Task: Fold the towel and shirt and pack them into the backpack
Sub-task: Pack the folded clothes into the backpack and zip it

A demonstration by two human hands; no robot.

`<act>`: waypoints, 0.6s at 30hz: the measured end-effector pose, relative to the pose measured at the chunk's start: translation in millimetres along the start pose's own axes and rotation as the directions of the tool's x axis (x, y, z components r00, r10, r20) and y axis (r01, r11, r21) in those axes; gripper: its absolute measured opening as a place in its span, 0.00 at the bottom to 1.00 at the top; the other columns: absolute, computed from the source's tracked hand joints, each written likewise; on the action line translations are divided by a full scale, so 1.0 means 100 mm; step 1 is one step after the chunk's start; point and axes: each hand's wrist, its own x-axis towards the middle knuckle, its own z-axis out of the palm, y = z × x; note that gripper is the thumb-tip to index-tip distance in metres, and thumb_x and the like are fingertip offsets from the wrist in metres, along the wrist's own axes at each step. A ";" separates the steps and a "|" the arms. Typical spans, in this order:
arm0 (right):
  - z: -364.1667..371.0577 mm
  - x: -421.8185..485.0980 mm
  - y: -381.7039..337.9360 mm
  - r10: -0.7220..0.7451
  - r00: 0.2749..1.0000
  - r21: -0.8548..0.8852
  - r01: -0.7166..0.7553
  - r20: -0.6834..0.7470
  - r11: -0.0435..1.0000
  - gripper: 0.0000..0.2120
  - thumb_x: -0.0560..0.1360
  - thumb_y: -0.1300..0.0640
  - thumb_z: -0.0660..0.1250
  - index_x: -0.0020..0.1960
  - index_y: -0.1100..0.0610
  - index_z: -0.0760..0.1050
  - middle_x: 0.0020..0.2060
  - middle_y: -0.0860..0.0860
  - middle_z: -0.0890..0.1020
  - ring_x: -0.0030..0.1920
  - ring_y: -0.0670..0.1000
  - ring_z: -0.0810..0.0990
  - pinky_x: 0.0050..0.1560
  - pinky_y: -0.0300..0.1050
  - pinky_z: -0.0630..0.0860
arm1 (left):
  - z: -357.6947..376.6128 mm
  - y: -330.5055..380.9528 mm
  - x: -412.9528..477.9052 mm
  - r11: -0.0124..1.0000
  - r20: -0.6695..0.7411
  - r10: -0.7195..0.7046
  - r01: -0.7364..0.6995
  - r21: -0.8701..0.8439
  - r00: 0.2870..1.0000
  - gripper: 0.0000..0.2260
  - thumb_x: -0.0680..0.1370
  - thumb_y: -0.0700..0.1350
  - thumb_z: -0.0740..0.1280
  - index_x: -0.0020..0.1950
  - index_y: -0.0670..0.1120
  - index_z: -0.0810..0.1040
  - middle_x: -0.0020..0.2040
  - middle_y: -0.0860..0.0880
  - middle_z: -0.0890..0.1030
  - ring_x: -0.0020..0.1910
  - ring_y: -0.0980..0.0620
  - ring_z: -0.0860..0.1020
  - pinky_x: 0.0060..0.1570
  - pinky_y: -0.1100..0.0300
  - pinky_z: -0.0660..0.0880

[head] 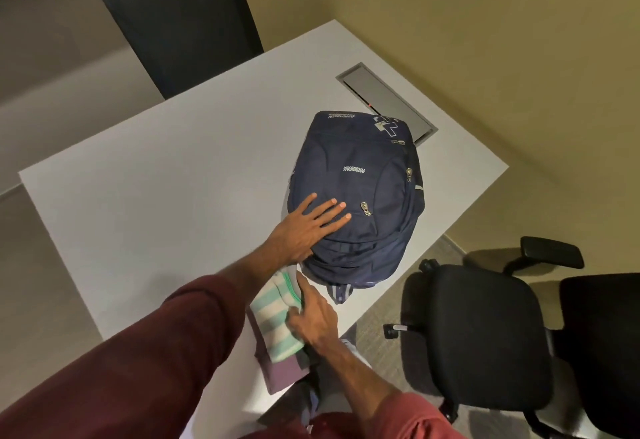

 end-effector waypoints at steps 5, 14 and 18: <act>0.05 0.02 0.01 0.023 1.000 0.016 -0.023 0.007 1.000 0.43 0.75 0.48 0.65 0.85 0.38 0.48 0.76 0.49 0.75 0.68 0.57 0.79 0.68 0.58 0.78 | -0.04 -0.12 -0.03 0.998 -0.005 0.025 -0.025 0.064 1.000 0.56 0.77 0.58 0.77 0.87 0.55 0.36 0.87 0.42 0.37 0.87 0.40 0.44 0.83 0.34 0.47; 0.07 0.11 0.02 0.033 0.998 0.093 -0.037 0.046 0.995 0.46 0.72 0.26 0.66 0.84 0.37 0.52 0.75 0.43 0.76 0.69 0.56 0.81 0.67 0.58 0.79 | -0.71 -0.62 -0.03 0.990 -0.186 -0.075 0.096 0.107 0.980 0.51 0.79 0.58 0.73 0.88 0.51 0.40 0.88 0.42 0.39 0.87 0.40 0.43 0.83 0.36 0.48; 0.14 0.18 0.06 0.034 0.999 0.113 -0.037 0.025 0.993 0.37 0.73 0.24 0.64 0.76 0.41 0.64 0.67 0.44 0.82 0.64 0.54 0.84 0.63 0.58 0.81 | -1.15 -0.90 0.07 0.972 -0.263 -0.173 0.207 0.109 0.949 0.44 0.83 0.64 0.63 0.88 0.51 0.40 0.88 0.41 0.40 0.87 0.40 0.43 0.83 0.35 0.49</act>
